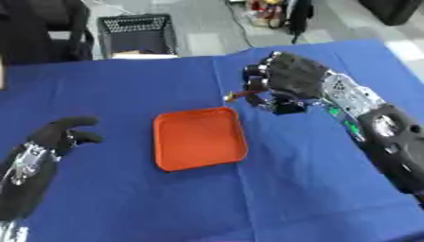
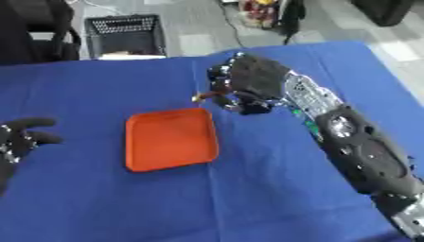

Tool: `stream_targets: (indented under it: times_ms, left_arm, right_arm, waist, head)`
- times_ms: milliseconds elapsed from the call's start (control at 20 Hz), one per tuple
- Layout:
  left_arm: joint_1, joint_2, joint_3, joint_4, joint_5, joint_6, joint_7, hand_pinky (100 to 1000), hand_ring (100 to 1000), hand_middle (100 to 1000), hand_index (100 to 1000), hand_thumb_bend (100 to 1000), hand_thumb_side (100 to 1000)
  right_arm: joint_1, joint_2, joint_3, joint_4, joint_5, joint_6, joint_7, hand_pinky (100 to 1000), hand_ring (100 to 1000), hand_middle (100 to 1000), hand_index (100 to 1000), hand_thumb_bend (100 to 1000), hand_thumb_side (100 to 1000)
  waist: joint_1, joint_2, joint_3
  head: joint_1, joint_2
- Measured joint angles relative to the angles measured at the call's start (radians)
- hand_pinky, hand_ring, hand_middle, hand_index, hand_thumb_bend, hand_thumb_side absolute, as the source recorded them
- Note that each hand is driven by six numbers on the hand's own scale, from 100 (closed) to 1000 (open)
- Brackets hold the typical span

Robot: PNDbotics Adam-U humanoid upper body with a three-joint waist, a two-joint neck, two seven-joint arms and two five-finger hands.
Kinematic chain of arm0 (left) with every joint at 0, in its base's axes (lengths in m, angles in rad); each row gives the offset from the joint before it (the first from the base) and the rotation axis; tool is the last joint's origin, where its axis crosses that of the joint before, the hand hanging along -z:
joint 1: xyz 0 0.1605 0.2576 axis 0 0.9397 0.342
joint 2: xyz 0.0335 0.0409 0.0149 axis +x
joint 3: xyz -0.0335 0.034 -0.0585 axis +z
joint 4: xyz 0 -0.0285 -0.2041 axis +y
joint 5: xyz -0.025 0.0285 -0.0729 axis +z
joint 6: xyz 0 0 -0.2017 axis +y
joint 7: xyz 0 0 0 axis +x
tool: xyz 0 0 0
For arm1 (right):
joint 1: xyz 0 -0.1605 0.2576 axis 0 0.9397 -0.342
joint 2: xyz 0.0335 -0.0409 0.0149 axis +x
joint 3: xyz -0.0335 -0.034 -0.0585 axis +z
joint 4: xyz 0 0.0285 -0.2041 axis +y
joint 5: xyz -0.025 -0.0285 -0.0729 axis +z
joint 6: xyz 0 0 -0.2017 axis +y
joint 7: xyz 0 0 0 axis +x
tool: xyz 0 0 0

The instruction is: Pick up objects on the table and place them in the box.

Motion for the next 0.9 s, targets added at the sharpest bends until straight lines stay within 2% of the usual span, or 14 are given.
stream_targets:
  times_ms: [100,200,300,350,500,600,650,700,750,900]
  left_arm:
    - [0.000,0.000,0.000,0.000,0.000,0.000,-0.001,821,703,790,847,254,1000]
    - [0.000,-0.001,-0.001,0.000,0.000,-0.001,-0.002,821,703,790,847,256,1000]
    - [-0.001,-0.001,-0.001,0.000,0.001,-0.001,-0.002,821,703,790,847,257,1000]
    - [-0.001,-0.001,-0.001,0.001,0.001,-0.001,-0.002,822,703,790,847,257,1000]
    - [-0.001,-0.001,-0.001,0.003,0.001,0.000,-0.003,821,703,790,847,256,1000]
    - [-0.001,-0.001,-0.003,0.006,0.001,0.001,-0.004,821,703,790,847,256,1000]
    - [-0.001,-0.001,-0.003,0.006,0.001,0.001,-0.004,821,703,790,847,255,1000]
    - [-0.001,-0.001,-0.004,0.006,0.001,0.000,-0.005,821,703,790,847,255,1000]
    - [-0.001,-0.001,-0.005,0.006,0.001,0.000,-0.005,821,703,790,847,255,1000]
    - [-0.001,-0.001,-0.006,0.006,0.002,0.000,-0.006,821,704,791,846,253,1000]
  right_arm:
    - [-0.012,0.036,0.008,0.035,0.018,-0.016,-0.002,110,297,337,421,100,101]
    - [-0.018,0.066,0.018,0.065,0.033,-0.032,-0.005,258,394,433,545,100,193]
    - [-0.018,0.089,0.030,0.087,0.044,-0.049,-0.003,404,532,597,725,100,262]
    - [-0.017,0.095,0.034,0.098,0.047,-0.057,0.002,474,620,713,813,100,288]
    - [0.002,0.105,0.043,0.130,0.048,-0.077,0.037,592,746,824,878,100,349]
    - [0.009,0.108,0.047,0.141,0.038,-0.084,0.068,724,846,908,917,100,513]
    - [0.009,0.108,0.048,0.142,0.031,-0.085,0.083,750,865,922,924,100,542]
    - [0.009,0.108,0.048,0.143,0.023,-0.085,0.099,743,859,918,922,100,534]
    - [0.009,0.108,0.048,0.143,0.014,-0.085,0.115,812,916,963,946,100,600]
    - [0.010,0.107,0.048,0.142,-0.011,-0.083,0.152,833,932,982,959,100,618]
  waist:
    - [0.002,0.000,0.003]
    - [0.003,0.000,0.007]
    - [0.003,0.000,0.007]
    - [0.002,0.000,0.007]
    - [0.000,0.000,0.007]
    - [0.000,0.000,0.006]
    - [0.000,0.000,0.006]
    - [0.000,-0.001,0.006]
    - [0.001,-0.002,0.006]
    - [0.003,-0.005,0.003]
  head:
    - [-0.001,0.000]
    - [-0.009,0.000]
    - [-0.009,0.000]
    - [-0.009,0.000]
    - [-0.009,0.000]
    - [-0.009,0.000]
    - [-0.009,0.000]
    - [-0.009,0.000]
    - [-0.010,0.000]
    - [-0.017,0.000]
